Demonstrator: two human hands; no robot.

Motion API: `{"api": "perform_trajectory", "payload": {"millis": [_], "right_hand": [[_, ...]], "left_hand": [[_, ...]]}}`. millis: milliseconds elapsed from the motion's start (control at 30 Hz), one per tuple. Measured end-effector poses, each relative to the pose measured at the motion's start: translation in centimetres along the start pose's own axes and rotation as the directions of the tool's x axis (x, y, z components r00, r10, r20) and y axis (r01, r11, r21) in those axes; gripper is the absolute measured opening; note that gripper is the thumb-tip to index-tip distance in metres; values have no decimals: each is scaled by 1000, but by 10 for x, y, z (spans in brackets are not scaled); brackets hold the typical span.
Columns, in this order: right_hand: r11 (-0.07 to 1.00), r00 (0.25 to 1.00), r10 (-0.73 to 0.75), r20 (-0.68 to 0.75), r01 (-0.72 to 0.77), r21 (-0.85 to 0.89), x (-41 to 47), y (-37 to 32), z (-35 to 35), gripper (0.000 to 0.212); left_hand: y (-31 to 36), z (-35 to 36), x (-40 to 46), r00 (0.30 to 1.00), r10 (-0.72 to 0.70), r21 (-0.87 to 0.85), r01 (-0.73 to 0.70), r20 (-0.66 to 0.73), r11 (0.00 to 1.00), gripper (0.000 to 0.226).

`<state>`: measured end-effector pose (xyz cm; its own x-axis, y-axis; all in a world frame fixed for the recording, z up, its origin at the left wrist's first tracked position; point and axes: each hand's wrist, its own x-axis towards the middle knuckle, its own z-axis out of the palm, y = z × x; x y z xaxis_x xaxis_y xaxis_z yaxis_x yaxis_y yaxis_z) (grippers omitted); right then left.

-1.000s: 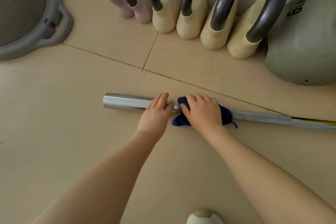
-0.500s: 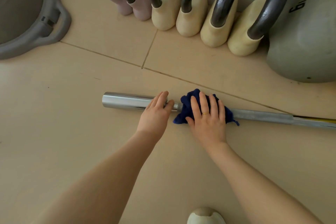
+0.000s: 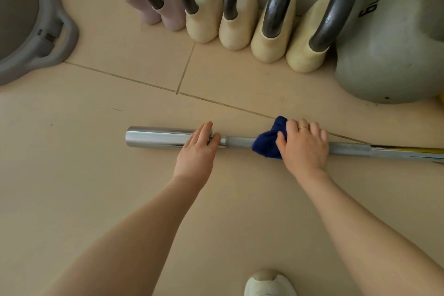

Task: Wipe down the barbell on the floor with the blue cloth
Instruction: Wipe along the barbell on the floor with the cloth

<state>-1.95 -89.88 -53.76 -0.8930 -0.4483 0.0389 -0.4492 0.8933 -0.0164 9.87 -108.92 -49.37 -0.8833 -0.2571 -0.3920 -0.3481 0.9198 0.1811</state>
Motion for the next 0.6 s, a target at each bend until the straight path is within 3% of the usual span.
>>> {"api": "perform_trajectory", "payload": {"millis": [67, 167, 333, 400, 467, 533, 600], "right_hand": [[999, 999, 34, 34, -35, 23, 2, -21, -1, 21], [998, 1000, -31, -4, 31, 46, 3, -45, -4, 18], [975, 978, -193, -75, 200, 93, -4, -17, -10, 36], [989, 991, -120, -54, 124, 78, -12, 17, -13, 39], [997, 999, 44, -13, -43, 70, -19, 53, -18, 39], [971, 973, 229, 28, -231, 61, -21, 74, -22, 36], [941, 946, 318, 65, -323, 99, -19, 68, -24, 32]], "left_hand": [[1, 0, 0, 1000, -5, -2, 5, -3, 1000, 51], [3, -1, 1, 1000, 1, 24, -1, -14, 1000, 49], [3, -2, 1, 1000, 10, 109, -10, 0, 994, 49], [6, -2, 0, 1000, 13, 155, -14, 5, 988, 50], [11, -3, 0, 1000, -2, 189, 2, 1, 982, 51], [20, -2, 2, 1000, -14, 214, 16, -9, 977, 52], [36, 4, 4, 1000, 15, 220, -12, -10, 975, 54]]}}
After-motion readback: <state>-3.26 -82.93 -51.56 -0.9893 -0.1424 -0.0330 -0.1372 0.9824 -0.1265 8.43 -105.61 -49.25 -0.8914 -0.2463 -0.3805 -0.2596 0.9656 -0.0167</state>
